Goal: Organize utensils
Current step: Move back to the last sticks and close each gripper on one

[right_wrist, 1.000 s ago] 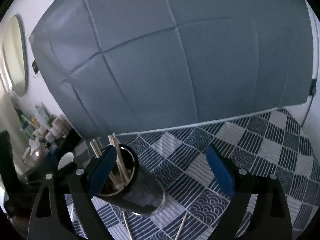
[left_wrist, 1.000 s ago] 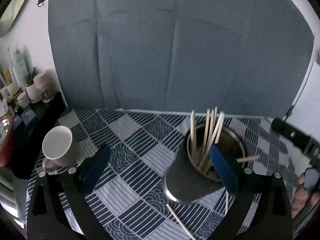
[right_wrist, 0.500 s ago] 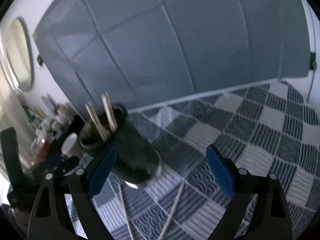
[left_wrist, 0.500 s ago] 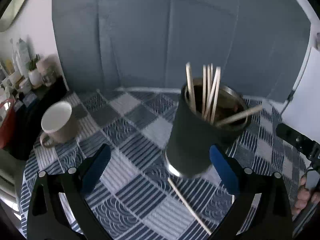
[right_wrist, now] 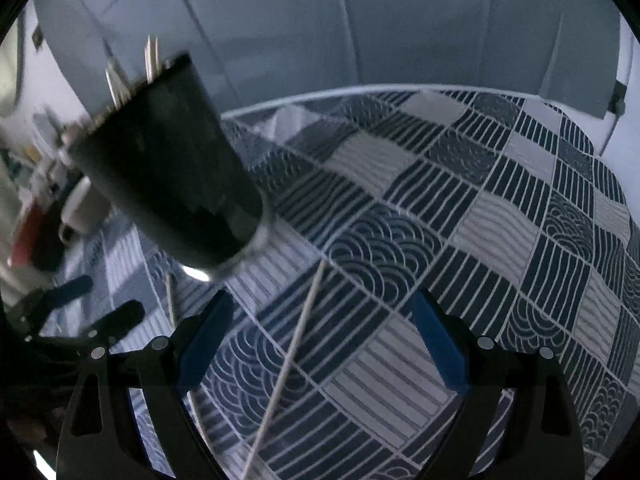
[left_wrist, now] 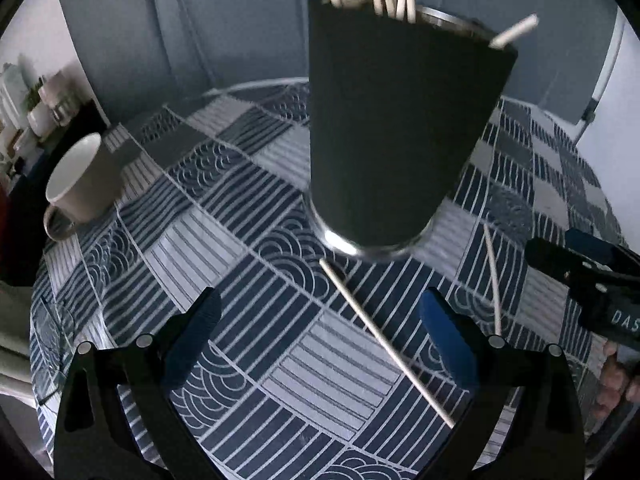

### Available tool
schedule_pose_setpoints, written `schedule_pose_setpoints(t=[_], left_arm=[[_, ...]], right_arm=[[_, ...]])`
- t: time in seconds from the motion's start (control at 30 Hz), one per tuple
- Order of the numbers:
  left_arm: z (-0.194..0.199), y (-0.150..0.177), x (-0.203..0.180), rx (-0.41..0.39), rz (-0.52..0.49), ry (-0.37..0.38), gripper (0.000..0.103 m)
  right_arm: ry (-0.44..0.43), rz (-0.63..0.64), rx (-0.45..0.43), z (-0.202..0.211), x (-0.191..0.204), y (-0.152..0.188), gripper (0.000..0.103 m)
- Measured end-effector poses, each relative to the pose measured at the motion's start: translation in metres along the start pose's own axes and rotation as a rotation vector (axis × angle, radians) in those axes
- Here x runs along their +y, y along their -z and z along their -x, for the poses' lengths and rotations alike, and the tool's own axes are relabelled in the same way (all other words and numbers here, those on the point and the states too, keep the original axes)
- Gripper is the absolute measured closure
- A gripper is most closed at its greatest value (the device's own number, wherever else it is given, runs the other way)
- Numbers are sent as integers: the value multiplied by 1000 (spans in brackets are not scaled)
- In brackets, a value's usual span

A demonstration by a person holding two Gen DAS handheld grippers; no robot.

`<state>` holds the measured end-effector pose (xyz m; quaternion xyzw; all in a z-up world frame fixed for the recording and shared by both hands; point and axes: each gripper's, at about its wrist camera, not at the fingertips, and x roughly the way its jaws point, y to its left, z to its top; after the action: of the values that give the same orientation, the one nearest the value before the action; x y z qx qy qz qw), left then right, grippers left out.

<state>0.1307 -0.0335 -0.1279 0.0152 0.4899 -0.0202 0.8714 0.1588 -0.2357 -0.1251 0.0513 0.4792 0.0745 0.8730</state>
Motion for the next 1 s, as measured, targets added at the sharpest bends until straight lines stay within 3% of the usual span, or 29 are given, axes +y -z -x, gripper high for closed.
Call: schedule_pose_setpoints(t=[0.73,1.0], left_arm=[[-40,17,-4,135,37,-12,6],[-45,18,3,124,18,-27,5]], right_arm=[[61,-82,161,-43,-4,15,17],[158,14,174,-50,12,18,17]])
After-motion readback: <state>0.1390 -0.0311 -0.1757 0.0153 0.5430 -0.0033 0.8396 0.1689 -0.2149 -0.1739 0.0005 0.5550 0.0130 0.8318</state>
